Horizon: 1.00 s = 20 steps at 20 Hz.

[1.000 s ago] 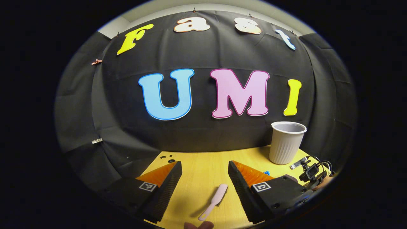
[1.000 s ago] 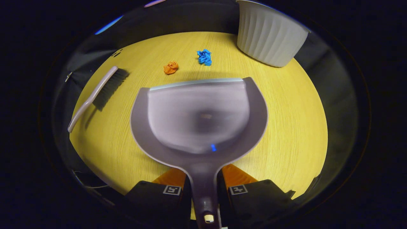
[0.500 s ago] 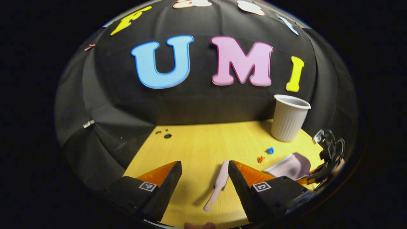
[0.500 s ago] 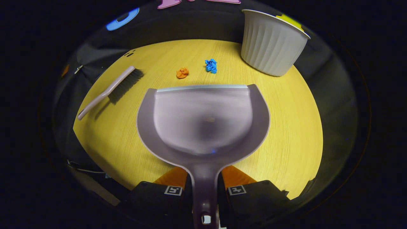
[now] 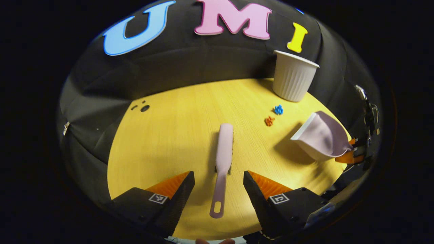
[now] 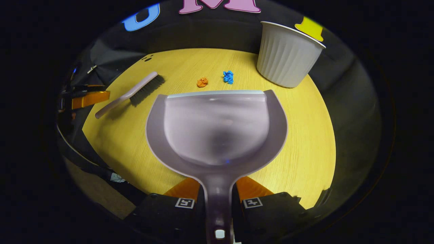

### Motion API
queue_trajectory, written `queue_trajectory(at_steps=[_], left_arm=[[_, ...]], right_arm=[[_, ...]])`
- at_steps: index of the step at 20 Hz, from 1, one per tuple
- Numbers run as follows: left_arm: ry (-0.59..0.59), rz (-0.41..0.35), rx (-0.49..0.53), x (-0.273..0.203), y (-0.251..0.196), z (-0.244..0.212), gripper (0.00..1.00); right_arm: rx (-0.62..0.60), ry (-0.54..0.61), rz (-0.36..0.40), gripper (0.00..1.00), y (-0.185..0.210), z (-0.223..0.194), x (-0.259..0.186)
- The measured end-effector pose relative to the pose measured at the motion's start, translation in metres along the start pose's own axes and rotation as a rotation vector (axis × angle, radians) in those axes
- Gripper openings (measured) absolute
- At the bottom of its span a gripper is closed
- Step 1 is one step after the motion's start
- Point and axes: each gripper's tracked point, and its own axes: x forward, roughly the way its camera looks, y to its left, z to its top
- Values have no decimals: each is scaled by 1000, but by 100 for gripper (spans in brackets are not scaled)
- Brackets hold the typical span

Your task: Pick up the small broom and dustpan from the desktop, sweep the trash into the dustpan with the broom, and then empty the trash into the garbage bin.

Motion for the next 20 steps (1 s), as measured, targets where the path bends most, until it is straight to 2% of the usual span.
queue_trajectory(at_steps=[2, 3, 6, 8, 10, 12, 15, 16, 17, 18, 20], left_arm=[[60, -10, 21, 17, 2, -10, 91], [80, -8, 25, 26, 4, -13, 88], [142, -19, 27, 50, 5, -21, 86], [177, -25, 36, 64, 6, -25, 80], [213, -36, 42, 77, 5, -32, 80], [232, -53, 35, 84, 1, -34, 74], [234, -49, 61, 93, 0, -30, 58], [234, -54, 75, 95, -2, -28, 57], [234, -61, 92, 95, -3, -26, 55], [237, -65, 104, 97, -4, -26, 53], [231, -46, 122, 97, 2, -23, 38]], right_arm=[[4, 3, -5, 33, 1, -1, 0], [1, 5, -6, 37, 0, -3, -2], [9, 13, 3, 37, 2, -9, -11], [18, 15, 3, 37, 3, -11, -13], [22, 17, -2, 37, 3, -12, -14], [24, 20, -7, 37, 1, -13, -17], [26, 25, -17, 33, -5, -16, -20], [27, 28, -19, 37, -6, -16, -21], [27, 31, -21, 33, -8, -17, -22], [25, 35, -22, 37, -10, -17, -22], [13, 45, -23, 37, -15, -14, -22]])
